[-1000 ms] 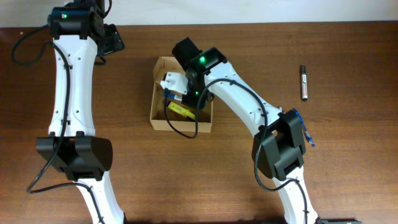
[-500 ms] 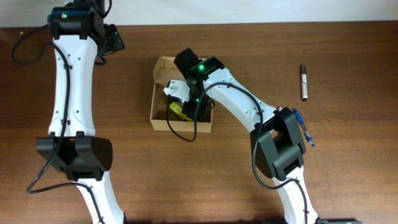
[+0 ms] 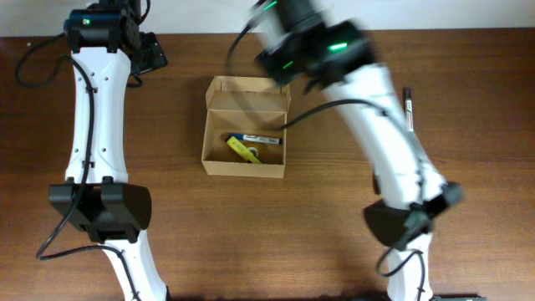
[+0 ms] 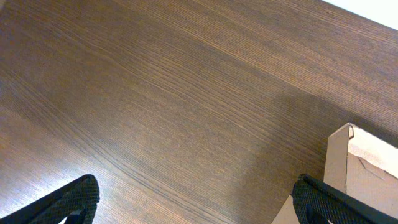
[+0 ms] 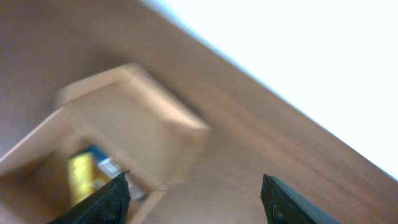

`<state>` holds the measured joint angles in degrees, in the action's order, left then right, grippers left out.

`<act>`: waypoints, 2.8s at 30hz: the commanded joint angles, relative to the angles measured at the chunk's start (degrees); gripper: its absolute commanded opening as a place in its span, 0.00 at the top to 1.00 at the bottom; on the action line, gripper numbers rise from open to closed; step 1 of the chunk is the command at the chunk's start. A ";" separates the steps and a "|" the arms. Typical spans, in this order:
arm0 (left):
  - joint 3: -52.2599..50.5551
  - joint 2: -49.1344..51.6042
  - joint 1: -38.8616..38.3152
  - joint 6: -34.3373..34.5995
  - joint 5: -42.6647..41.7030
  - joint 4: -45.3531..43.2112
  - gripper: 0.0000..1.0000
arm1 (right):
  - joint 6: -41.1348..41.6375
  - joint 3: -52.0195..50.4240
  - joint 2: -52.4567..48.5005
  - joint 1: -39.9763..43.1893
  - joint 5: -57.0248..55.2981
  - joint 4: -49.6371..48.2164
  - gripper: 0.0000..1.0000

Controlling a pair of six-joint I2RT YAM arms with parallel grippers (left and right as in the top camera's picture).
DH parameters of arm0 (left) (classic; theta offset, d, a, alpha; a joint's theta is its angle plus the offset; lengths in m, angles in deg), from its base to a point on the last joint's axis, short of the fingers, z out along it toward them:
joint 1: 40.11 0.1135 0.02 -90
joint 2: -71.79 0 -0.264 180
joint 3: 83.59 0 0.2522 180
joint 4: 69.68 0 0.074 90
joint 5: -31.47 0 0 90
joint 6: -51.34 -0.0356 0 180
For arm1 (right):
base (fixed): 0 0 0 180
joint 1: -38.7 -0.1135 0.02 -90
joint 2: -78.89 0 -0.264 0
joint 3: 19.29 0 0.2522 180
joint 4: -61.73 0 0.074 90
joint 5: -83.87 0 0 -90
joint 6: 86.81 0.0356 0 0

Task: Pack container
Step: 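Lower the blue marker into the box and release it, then return the right gripper and grasp the black-capped TOYO marker, then place the black marker into the box and open the right gripper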

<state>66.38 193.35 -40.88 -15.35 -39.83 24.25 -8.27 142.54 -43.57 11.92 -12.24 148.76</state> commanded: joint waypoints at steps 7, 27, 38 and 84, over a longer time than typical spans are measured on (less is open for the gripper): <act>0.90 0.04 0.09 -0.70 0.59 0.04 0.00 | 9.01 -6.56 -7.96 25.62 5.46 4.13 0.34; 0.90 0.04 0.09 -0.70 0.61 0.04 0.00 | 8.61 -21.27 -14.16 40.19 10.88 -0.11 0.35; 0.90 0.04 0.09 -0.70 0.61 0.04 0.00 | 7.45 -29.86 -17.11 39.65 11.52 -5.73 0.43; 0.90 0.04 0.09 -0.70 0.61 0.04 0.00 | -26.23 -12.96 -5.86 -5.92 12.52 6.75 0.96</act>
<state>66.38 193.35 -40.88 -15.35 -39.83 24.25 -31.95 132.05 -47.06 6.87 2.80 156.06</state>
